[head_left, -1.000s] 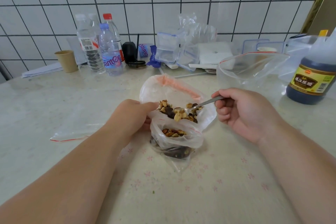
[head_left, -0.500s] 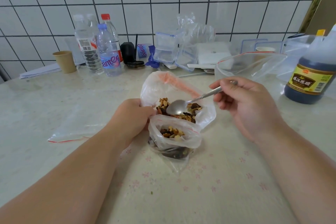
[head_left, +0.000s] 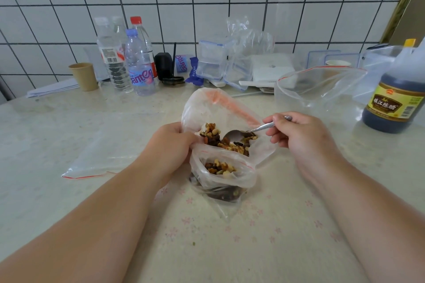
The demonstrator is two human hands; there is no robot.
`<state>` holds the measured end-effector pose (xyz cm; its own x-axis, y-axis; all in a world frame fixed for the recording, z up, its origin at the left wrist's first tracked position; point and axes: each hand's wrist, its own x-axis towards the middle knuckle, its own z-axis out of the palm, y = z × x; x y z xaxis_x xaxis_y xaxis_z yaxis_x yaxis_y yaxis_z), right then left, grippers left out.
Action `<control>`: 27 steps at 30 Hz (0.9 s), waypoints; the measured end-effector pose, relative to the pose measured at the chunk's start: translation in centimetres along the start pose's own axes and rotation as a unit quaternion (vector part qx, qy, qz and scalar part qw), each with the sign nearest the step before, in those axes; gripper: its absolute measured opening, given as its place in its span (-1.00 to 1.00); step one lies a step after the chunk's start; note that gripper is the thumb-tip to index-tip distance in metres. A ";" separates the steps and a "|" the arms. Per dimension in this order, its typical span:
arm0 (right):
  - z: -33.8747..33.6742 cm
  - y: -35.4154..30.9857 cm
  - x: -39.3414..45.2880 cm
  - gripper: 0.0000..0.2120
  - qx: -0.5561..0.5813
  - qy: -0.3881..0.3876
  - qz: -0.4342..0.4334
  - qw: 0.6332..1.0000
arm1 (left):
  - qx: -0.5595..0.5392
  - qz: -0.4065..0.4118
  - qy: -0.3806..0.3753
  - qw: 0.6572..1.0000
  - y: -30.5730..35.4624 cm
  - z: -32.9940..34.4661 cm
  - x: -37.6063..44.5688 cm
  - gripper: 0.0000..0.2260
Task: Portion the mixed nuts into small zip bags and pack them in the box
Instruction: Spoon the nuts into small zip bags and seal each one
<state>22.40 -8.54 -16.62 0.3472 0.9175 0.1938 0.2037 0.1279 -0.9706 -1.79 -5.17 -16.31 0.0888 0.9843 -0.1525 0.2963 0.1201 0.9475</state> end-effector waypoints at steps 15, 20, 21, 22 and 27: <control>0.4 0.3 0.6 -0.81 0.085 0.018 0.113 0.990 | -0.018 -0.019 0.002 1.000 0.3 0.1 0.0 -0.91; 0.1 0.4 0.9 -0.81 0.117 0.036 0.132 0.984 | -0.034 -0.022 0.012 0.999 0.3 0.1 -0.2 -0.90; 0.0 0.3 0.9 -0.81 0.120 0.040 0.129 0.984 | -0.037 -0.022 0.013 0.999 0.3 0.1 -0.2 -0.89; 0.0 0.3 1.0 -0.81 0.121 0.043 0.124 0.984 | -0.039 -0.024 0.014 0.999 0.3 0.1 -0.2 -0.88; -0.1 0.2 1.0 -0.79 0.147 0.046 0.141 0.978 | -0.047 -0.031 0.009 0.998 0.1 0.1 0.1 -0.89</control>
<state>22.87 -7.60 -16.61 0.4357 0.8957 -0.0882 -0.1794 -0.0095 -0.9837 -1.65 -5.11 -16.23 0.0553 0.9769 -0.2064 0.2103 0.1907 0.9589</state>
